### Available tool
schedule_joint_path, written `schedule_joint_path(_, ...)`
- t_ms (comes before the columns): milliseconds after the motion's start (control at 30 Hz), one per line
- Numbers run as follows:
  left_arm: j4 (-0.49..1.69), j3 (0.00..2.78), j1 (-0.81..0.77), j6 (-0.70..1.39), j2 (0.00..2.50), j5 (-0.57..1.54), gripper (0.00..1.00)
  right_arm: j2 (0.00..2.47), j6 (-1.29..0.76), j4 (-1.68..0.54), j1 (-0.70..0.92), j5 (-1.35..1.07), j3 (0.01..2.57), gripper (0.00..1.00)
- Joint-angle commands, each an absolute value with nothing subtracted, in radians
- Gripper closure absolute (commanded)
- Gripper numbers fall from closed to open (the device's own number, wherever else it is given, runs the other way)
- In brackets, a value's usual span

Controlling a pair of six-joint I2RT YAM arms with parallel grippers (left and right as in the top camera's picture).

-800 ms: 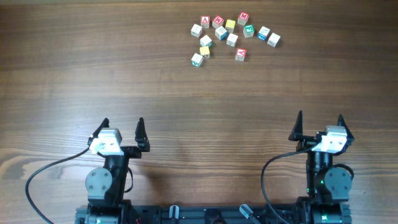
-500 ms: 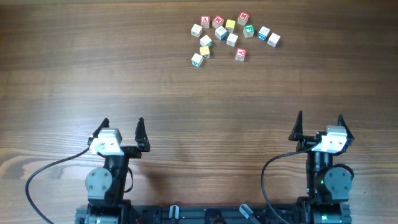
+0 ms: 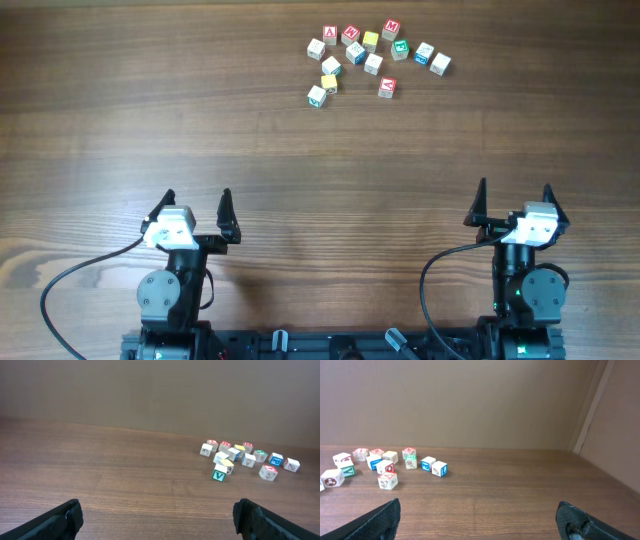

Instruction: Form a horizontal line

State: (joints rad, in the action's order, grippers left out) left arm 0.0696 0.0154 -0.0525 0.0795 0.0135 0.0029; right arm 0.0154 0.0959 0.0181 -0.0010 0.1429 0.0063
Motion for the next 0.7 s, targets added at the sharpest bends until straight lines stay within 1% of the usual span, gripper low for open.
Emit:
schedule_joint_path(0,0.071,0.006,-0.054,0.06,0.007,0.03,0.0,0.007,0.105,0.021,-0.006,0.156,0.005,0.0)
schedule_joint_path(300,0.063,0.006,-0.054,0.06,0.007,0.043,0.0,0.007,0.105,0.021,-0.006,0.156,0.005,0.0)
schedule_joint_path(400,0.067,0.012,-0.054,0.088,0.007,0.138,0.0,0.007,0.105,0.021,-0.006,0.156,0.005,0.0)
schedule_joint_path(467,0.083,0.041,-0.054,0.113,0.019,0.14,0.0,0.007,0.105,0.021,-0.006,0.156,0.005,0.0)
schedule_joint_path(600,0.125,0.179,-0.054,0.113,0.143,0.171,0.0,0.007,0.105,0.021,-0.006,0.156,0.005,0.0)
schedule_joint_path(667,0.149,0.284,-0.054,0.113,0.26,0.21,0.0,0.007,0.105,0.021,-0.006,0.156,0.005,0.0)
